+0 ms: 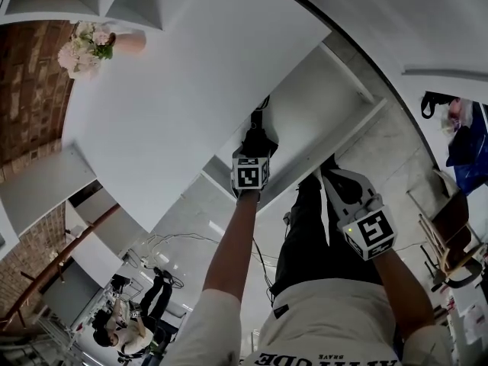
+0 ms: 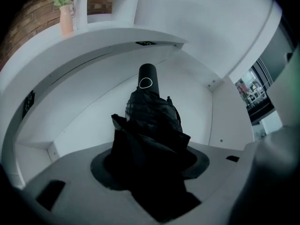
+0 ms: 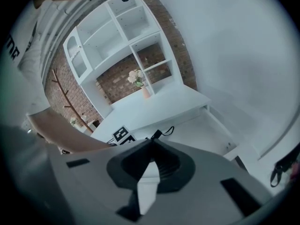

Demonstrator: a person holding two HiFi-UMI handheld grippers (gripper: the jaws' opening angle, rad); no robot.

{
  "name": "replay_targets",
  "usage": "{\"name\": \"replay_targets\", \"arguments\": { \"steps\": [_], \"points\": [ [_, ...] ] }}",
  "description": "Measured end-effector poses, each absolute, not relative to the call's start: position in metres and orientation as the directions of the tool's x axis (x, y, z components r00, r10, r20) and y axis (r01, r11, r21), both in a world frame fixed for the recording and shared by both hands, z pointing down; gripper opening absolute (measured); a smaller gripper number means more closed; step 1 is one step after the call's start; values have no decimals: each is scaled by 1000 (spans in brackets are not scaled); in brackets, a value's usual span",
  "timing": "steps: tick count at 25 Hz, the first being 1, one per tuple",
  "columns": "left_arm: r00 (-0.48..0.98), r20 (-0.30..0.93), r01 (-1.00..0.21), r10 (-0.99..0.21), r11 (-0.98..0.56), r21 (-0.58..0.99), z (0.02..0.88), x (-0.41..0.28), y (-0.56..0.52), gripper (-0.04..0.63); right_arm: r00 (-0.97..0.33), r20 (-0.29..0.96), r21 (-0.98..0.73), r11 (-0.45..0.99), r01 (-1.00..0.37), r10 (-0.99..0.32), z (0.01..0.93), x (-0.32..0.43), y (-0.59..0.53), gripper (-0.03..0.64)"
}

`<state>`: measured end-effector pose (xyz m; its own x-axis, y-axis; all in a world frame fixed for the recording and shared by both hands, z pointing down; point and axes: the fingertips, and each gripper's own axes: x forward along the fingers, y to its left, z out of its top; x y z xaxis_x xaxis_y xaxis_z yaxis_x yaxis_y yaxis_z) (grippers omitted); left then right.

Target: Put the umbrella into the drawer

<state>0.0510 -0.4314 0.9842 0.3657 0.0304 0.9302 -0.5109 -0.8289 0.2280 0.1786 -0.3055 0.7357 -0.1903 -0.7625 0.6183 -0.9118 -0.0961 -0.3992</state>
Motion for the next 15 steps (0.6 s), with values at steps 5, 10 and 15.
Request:
{"name": "replay_targets", "arguments": {
  "steps": [5, 10, 15],
  "points": [
    [322, 947, -567, -15, -804, 180, 992, 52, -439, 261, -196, 626, -400, -96, -911, -755, 742, 185, -298, 35],
    [320, 946, -576, -49, -803, 153, 985, 50, -436, 300, -198, 622, -398, -89, -913, -757, 737, 188, -294, 35],
    [334, 940, -574, -73, -806, 141, 962, 46, -438, 307, -190, 605, -377, -68, -924, -773, 719, 193, -298, 35]
  ]
}}
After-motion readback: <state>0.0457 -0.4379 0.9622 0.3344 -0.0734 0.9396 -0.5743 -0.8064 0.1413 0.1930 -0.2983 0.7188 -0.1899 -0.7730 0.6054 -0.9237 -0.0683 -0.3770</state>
